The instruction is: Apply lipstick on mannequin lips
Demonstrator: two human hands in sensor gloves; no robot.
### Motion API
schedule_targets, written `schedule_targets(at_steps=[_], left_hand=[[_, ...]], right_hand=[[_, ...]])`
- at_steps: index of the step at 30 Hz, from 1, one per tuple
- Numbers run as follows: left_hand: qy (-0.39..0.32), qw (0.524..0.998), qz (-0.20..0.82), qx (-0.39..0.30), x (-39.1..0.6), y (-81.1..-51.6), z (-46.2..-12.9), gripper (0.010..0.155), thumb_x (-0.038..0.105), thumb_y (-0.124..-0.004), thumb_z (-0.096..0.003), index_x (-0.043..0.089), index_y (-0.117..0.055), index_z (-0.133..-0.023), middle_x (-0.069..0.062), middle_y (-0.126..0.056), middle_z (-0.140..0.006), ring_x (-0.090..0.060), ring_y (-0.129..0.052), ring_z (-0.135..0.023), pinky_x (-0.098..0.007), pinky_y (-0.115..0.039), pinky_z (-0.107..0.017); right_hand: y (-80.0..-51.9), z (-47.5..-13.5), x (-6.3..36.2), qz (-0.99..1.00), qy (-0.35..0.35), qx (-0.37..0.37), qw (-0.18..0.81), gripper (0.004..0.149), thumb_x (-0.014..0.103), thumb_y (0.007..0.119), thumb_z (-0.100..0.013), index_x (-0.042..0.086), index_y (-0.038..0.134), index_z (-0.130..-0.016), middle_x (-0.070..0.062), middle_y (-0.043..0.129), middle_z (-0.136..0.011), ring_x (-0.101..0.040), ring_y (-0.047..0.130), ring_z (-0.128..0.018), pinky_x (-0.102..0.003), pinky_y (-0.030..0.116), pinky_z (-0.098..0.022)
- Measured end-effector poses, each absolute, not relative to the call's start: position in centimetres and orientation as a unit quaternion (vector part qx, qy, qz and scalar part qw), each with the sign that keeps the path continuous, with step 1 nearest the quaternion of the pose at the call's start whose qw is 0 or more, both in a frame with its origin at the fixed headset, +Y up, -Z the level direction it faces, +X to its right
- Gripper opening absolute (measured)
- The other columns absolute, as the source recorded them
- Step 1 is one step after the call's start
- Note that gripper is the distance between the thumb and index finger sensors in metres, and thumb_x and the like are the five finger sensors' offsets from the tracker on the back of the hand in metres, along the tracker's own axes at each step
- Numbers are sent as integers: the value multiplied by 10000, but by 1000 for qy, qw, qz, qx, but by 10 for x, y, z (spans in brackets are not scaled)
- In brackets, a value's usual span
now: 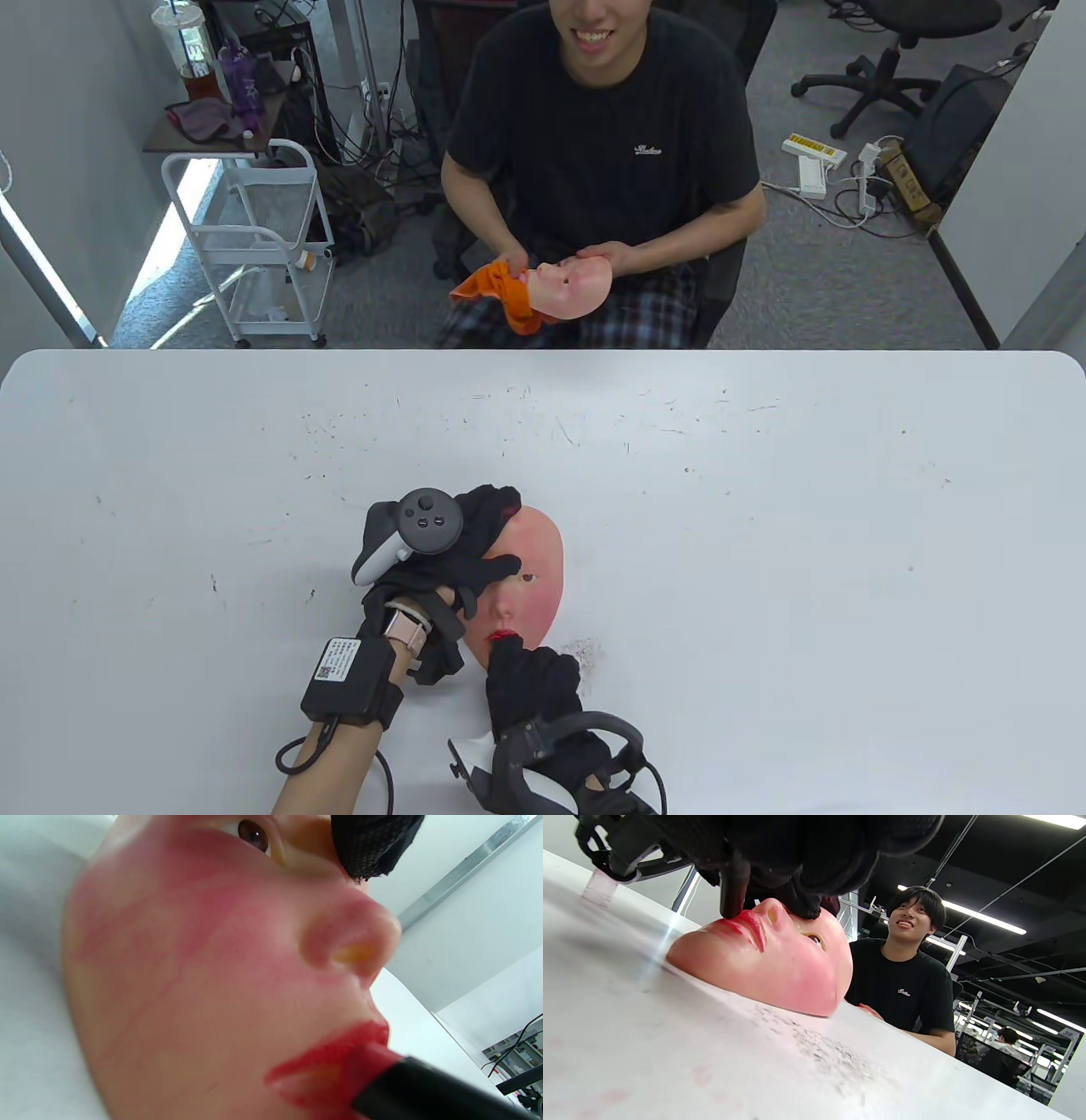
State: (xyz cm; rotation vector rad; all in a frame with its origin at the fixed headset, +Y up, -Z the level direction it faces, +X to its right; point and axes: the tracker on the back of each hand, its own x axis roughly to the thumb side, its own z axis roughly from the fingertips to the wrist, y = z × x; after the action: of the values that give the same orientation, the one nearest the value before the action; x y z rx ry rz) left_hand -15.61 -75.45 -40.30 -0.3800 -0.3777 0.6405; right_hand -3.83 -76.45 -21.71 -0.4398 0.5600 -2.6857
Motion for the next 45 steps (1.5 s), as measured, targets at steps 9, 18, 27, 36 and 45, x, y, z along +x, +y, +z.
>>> schedule_targets(at_steps=[9,18,27,36,45], left_hand=[[-183,915,310,-185,-156,-755,-403,835,488,-757,-515,475,-210,-1146,58,-133,-1235,-315,-130,-1126,-606,-267,-823],[-183,914,311,-184,-156,-755,-403,838,489,-757,-514,478,-207,-1145,59,-131,-1236,-314,-129,-1127,-606,-265,-823],[-181,915,310,-185,-156,-755,-403,836,490,-756,-514,478,-208,-1144,58,-132,-1235,-315,-131,-1126,-605,-267,-824],[-182,914,312,-184,-156,-755,-403,836,491,-758,-513,480,-209,-1144,60,-131,-1236,-313,-129,-1127,-605,-264,-824],[-181,914,312,-184,-156,-756,-403,835,491,-756,-514,480,-208,-1144,60,-129,-1236,-314,-130,-1126,-605,-263,-824]], right_hand=[[-760,-214,-32,-952,192,-166,172,501,455,781,-452,129,853,-826,5,937,-437,-244,933,-435,-436,766,-401],[-761,-214,-33,-951,195,-168,171,501,458,778,-454,135,847,-831,11,934,-444,-240,931,-443,-433,764,-408],[-757,-215,-26,-954,193,-157,169,502,459,778,-452,136,852,-829,9,937,-441,-242,934,-439,-435,766,-403],[-763,-217,-33,-953,181,-176,167,501,461,771,-455,145,841,-838,13,934,-452,-238,931,-450,-432,764,-414],[-761,-216,-12,-960,187,-152,143,506,454,771,-456,129,843,-837,10,935,-450,-243,934,-446,-435,766,-407]])
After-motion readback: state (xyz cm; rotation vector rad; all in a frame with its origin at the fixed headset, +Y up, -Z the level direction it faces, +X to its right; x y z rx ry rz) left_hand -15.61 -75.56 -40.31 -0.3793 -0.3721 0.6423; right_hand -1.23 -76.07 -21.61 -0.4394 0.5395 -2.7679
